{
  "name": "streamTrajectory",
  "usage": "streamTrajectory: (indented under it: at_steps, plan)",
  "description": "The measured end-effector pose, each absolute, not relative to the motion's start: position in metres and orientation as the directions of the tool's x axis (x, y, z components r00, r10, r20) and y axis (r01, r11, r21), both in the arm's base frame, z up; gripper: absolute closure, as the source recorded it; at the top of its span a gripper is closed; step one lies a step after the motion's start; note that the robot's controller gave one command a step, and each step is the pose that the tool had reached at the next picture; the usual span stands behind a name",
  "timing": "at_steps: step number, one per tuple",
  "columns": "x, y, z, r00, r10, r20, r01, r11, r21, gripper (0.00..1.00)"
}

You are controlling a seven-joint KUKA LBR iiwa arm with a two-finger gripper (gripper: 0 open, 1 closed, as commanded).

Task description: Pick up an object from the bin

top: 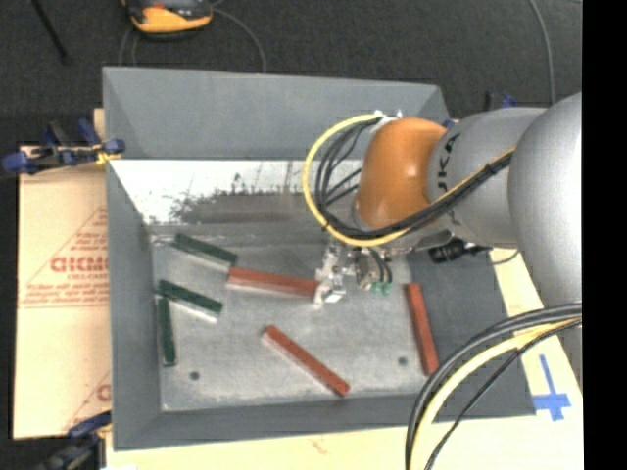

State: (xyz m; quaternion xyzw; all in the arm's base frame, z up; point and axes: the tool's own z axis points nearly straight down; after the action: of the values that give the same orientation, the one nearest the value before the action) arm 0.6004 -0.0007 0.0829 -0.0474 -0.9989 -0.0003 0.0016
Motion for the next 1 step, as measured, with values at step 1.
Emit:
streamTrajectory:
  at_steps: [1]
  plan:
    - [0.6011, -0.0015, 0.0798, -0.995, 0.095, -0.009, 0.095, 0.996, 0.0, 0.0]
